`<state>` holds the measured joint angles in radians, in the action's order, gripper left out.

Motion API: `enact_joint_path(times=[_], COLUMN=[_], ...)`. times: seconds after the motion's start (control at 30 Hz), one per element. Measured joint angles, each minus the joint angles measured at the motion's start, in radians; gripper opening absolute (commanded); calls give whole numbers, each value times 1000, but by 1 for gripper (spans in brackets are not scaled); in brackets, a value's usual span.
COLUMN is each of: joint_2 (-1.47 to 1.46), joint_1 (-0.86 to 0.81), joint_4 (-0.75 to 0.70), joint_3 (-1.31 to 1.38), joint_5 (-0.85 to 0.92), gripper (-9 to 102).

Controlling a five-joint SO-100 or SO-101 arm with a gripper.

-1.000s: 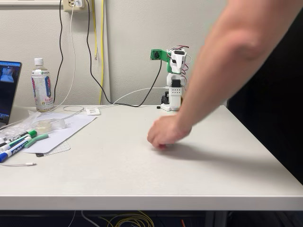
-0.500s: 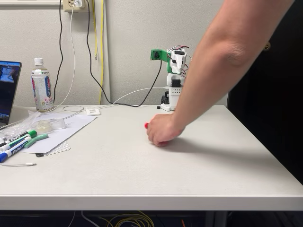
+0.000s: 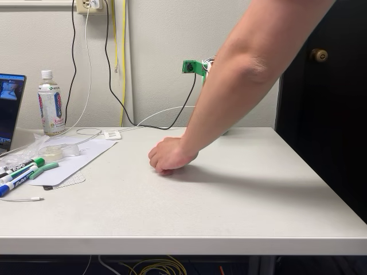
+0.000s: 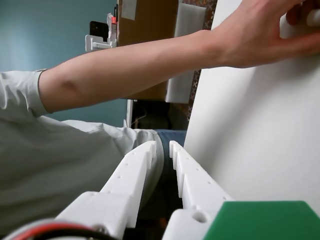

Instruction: Pick up the red marker.

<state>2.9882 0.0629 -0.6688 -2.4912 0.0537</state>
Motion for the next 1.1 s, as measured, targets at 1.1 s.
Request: enact_joint_path(times=[1.1], joint_2=[9], joint_1=[0], joint_4=[-31], joint_3=[0], joint_5=[0], gripper=[5])
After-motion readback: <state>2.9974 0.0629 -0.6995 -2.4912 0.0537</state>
